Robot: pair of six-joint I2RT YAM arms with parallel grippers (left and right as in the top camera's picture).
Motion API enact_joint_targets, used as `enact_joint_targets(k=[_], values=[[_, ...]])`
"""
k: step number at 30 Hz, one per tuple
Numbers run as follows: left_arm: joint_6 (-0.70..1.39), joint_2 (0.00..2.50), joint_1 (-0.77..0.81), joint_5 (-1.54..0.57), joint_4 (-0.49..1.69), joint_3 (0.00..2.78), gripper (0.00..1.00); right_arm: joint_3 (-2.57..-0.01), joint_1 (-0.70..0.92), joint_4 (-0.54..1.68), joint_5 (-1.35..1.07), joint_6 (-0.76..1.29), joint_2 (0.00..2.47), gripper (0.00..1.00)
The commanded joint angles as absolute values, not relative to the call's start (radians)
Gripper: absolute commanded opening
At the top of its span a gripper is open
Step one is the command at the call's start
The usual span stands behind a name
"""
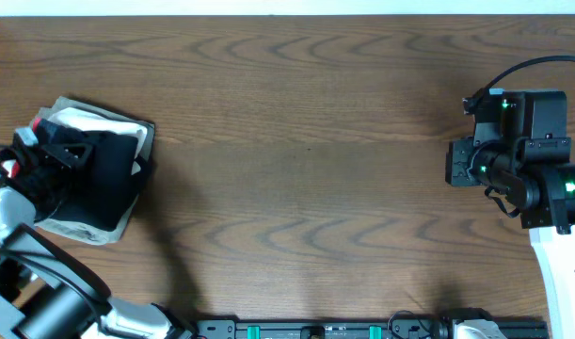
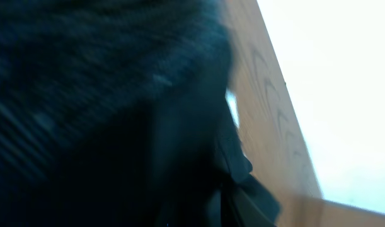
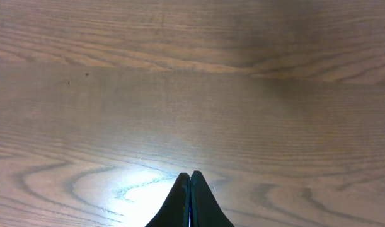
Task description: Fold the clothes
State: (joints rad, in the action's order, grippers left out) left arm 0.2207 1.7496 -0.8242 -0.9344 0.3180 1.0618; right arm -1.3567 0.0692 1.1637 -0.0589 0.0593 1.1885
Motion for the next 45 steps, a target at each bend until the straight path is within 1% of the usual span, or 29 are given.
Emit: enact_joint_targets(k=[1, 3, 8, 10, 11, 13, 14, 15, 17, 18, 19, 20, 21, 22, 25, 27, 30, 33, 36, 39, 44, 45], values=[[0.257, 1.820, -0.832, -0.918, 0.300, 1.049, 0.31, -1.354, 0.064, 1.166, -0.060, 0.066, 1.192, 0.02], [0.256, 1.831, -0.823, -0.954, 0.286, 1.049, 0.40, -1.354, 0.064, 1.168, -0.060, 0.066, 1.192, 0.02], [0.256, 1.814, -0.800, -1.090, 0.256, 1.080, 0.47, -1.354, 0.064, 1.179, -0.060, 0.066, 1.192, 0.02], [0.257, 1.786, -0.793, -1.126, 0.257, 1.094, 0.50, -1.354, 0.064, 1.180, -0.059, 0.066, 1.192, 0.04], [0.256, 1.755, -0.786, -1.134, 0.256, 1.097, 0.53, -1.354, 0.064, 1.178, -0.060, 0.065, 1.192, 0.09], [0.247, 1.699, -0.771, -1.133, 0.257, 1.097, 0.56, -1.354, 0.064, 1.170, -0.059, 0.065, 1.192, 0.17], [0.234, 1.661, -0.756, -1.132, 0.257, 1.097, 0.61, -1.354, 0.064, 1.164, -0.059, 0.065, 1.192, 0.22], [0.227, 1.626, -0.742, -1.119, 0.257, 1.097, 0.66, -1.354, 0.064, 1.157, -0.055, 0.065, 1.192, 0.24], [0.225, 1.544, -0.706, -1.069, 0.262, 1.097, 0.73, -1.354, 0.064, 1.140, -0.052, 0.065, 1.192, 0.29], [0.218, 1.499, -0.683, -1.042, 0.269, 1.097, 0.83, -1.354, 0.064, 1.127, -0.052, 0.065, 1.192, 0.31], [0.213, 1.452, -0.658, -1.010, 0.279, 1.097, 0.95, -1.354, 0.064, 1.111, -0.052, 0.065, 1.192, 0.42], [0.210, 1.414, -0.635, -0.980, 0.289, 1.097, 0.98, -1.354, 0.064, 1.101, -0.052, 0.065, 1.192, 0.48], [0.210, 1.369, -0.605, -0.944, 0.304, 1.097, 0.98, -1.354, 0.064, 1.088, -0.052, 0.065, 1.192, 0.59], [0.207, 1.333, -0.577, -0.913, 0.317, 1.097, 0.98, -1.354, 0.064, 1.075, -0.052, 0.066, 1.192, 0.67], [0.162, 1.234, -0.466, -0.794, 0.377, 1.097, 0.98, -1.354, 0.064, 1.032, -0.052, 0.066, 1.192, 0.82], [0.130, 1.188, -0.382, -0.696, 0.418, 1.097, 0.98, -1.354, 0.064, 0.999, -0.052, 0.066, 1.193, 0.88], [0.124, 1.152, -0.251, -0.538, 0.481, 1.097, 0.98, -1.354, 0.064, 0.949, -0.051, 0.065, 1.206, 0.91], [0.124, 1.151, -0.137, -0.471, 0.543, 1.096, 0.98, -1.354, 0.064, 0.907, -0.025, 0.065, 1.231, 0.99], [0.124, 1.160, -0.073, -0.377, 0.599, 1.096, 0.98, -1.354, 0.064, 0.881, 0.038, 0.065, 1.258, 0.99], [0.124, 1.164, -0.060, -0.265, 0.658, 1.096, 0.98, -1.354, 0.064, 0.897, 0.049, 0.065, 1.274, 0.99], [0.125, 1.144, -0.061, -0.261, 0.713, 1.097, 0.98, -1.354, 0.064, 0.962, 0.047, 0.080, 1.268, 0.99], [0.130, 1.131, -0.061, -0.260, 0.737, 1.097, 0.98, -1.354, 0.064, 0.984, 0.056, 0.094, 1.265, 0.96]])
